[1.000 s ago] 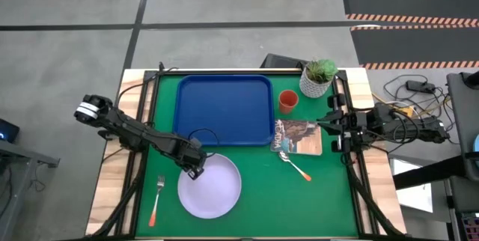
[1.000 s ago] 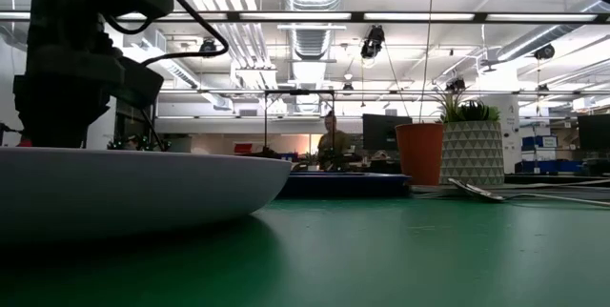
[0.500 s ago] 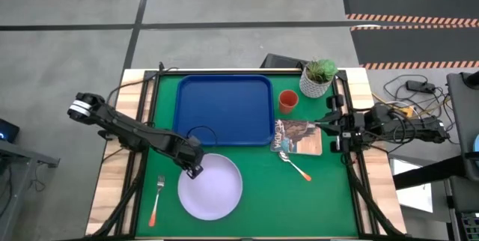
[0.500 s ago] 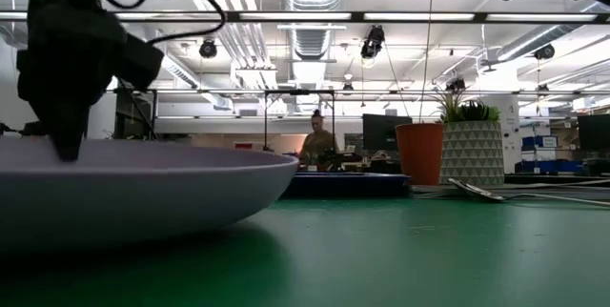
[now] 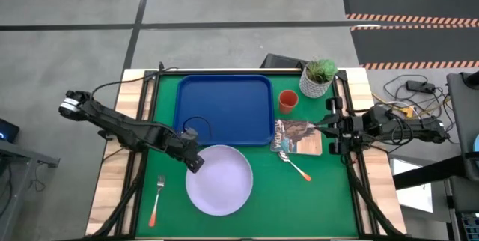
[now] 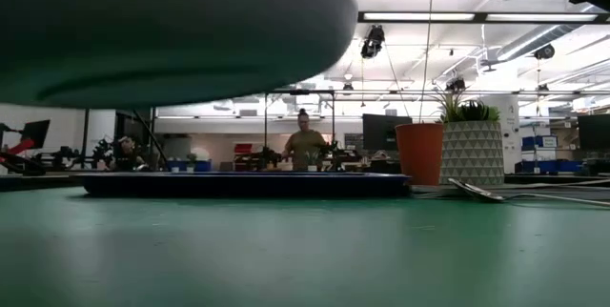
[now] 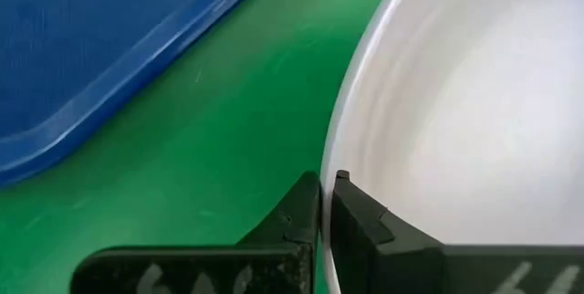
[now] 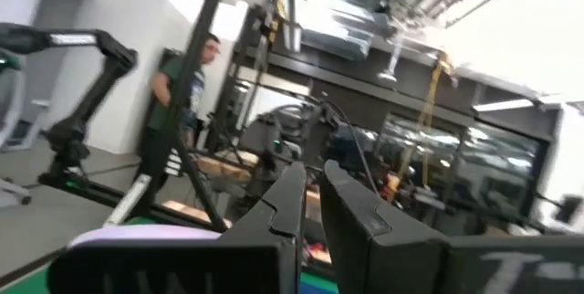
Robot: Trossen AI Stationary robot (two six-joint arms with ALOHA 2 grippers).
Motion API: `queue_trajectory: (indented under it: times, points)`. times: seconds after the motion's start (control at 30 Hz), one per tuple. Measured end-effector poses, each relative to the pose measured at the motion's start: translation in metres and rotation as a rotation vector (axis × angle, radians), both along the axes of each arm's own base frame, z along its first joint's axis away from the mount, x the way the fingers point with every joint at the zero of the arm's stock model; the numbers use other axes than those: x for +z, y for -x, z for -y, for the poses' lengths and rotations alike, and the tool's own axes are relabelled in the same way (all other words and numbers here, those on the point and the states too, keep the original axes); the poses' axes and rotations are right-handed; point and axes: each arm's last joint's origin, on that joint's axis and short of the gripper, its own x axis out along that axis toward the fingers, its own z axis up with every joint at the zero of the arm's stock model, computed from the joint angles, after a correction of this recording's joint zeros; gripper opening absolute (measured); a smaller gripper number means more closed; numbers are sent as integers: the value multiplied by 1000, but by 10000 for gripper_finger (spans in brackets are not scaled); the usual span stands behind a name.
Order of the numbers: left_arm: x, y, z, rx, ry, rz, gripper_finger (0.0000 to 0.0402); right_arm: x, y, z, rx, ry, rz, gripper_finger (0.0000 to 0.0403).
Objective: Pick and place plate/cup/fork/spoon on tray
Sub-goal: Put the white plate on the blue serving tray
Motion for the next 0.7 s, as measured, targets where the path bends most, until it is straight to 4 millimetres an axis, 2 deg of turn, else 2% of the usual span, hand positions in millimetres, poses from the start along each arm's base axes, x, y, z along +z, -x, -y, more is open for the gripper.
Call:
queue_trajectory:
  times: [0.4,0.7]
  points:
    - [28,-14,-1,45,-6,91,0,1,1,-1,28,-24,1,27]
    - [44,-18,-34,157,-41,155,0,1,1,0,35,-44,3,27]
